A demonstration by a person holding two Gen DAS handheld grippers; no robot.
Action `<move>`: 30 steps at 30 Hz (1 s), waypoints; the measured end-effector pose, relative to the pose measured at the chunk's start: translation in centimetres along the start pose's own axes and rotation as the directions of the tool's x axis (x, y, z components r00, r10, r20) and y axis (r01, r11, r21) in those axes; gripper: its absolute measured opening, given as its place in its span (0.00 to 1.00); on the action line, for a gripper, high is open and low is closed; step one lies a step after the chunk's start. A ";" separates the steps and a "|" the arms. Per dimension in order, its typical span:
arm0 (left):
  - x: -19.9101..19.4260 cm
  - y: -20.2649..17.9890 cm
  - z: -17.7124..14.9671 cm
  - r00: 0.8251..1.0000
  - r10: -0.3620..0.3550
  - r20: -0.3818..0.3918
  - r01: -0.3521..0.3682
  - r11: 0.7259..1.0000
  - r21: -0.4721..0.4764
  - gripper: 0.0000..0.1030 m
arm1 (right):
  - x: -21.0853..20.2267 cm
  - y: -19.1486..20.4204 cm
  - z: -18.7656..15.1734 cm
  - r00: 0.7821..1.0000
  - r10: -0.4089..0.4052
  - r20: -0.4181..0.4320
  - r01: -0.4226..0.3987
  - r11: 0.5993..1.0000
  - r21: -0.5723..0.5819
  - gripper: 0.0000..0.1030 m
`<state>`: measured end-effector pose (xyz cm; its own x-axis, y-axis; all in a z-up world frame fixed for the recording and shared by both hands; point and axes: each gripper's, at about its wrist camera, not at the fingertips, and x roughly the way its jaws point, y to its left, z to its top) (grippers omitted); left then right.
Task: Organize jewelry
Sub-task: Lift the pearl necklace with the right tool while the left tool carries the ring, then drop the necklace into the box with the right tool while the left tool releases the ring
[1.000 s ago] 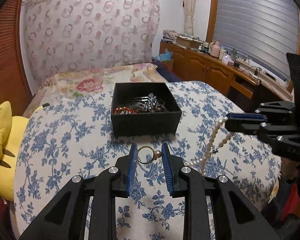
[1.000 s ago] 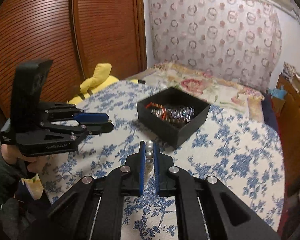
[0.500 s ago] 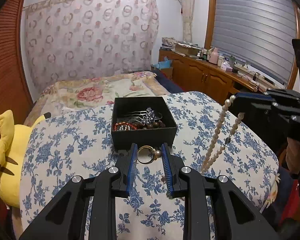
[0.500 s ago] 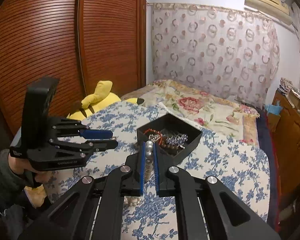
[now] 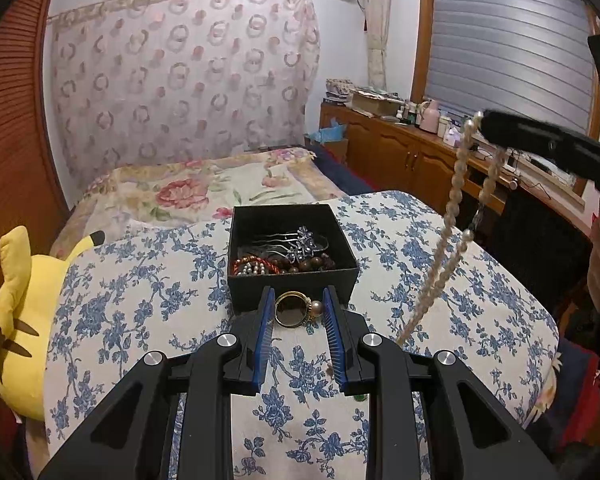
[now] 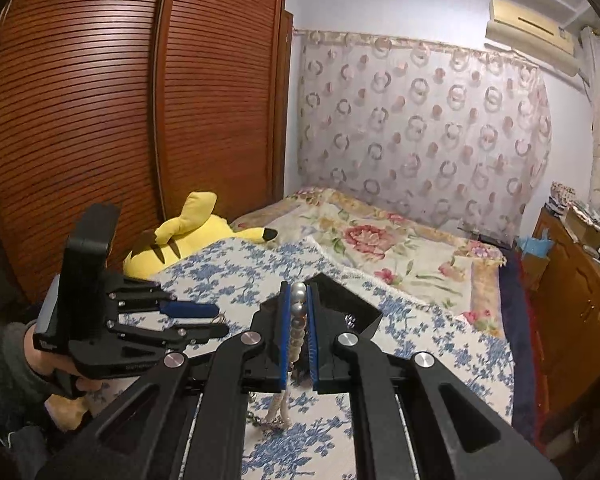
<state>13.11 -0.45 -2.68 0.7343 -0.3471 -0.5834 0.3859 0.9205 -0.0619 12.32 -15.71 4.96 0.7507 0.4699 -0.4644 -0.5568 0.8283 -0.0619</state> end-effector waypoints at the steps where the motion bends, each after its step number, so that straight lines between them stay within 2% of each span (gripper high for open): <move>1: 0.0 0.0 0.0 1.000 0.001 0.001 -0.001 1.000 -0.001 0.23 | -0.1 0.0 0.1 1.000 -0.003 0.004 0.003 1.000 -0.001 0.09; 10: -0.1 0.1 0.1 1.000 0.001 0.002 -0.001 1.000 -0.005 0.23 | -1.8 -0.3 2.6 0.998 -0.029 0.059 0.030 0.999 -0.022 0.09; 15: -0.2 0.3 0.5 1.000 0.006 0.010 -0.006 1.000 -0.002 0.23 | -1.8 -0.7 3.5 0.997 -0.050 0.061 0.052 0.998 -0.037 0.09; 22: 1.2 0.5 2.0 1.000 0.017 0.019 -0.017 1.000 0.015 0.23 | 0.1 -1.5 4.6 0.997 -0.070 0.043 0.072 0.996 -0.049 0.08; 30: 5.8 1.8 3.5 1.000 0.014 -0.010 -0.014 1.000 0.010 0.23 | 4.6 -2.6 7.7 0.993 -0.109 0.041 0.112 0.989 -0.096 0.08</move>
<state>20.07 -1.43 -3.34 0.7340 -0.3322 -0.5924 0.3812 0.9234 -0.0455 19.96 -13.39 9.82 0.8207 0.3893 -0.4182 -0.5007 0.8427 -0.1981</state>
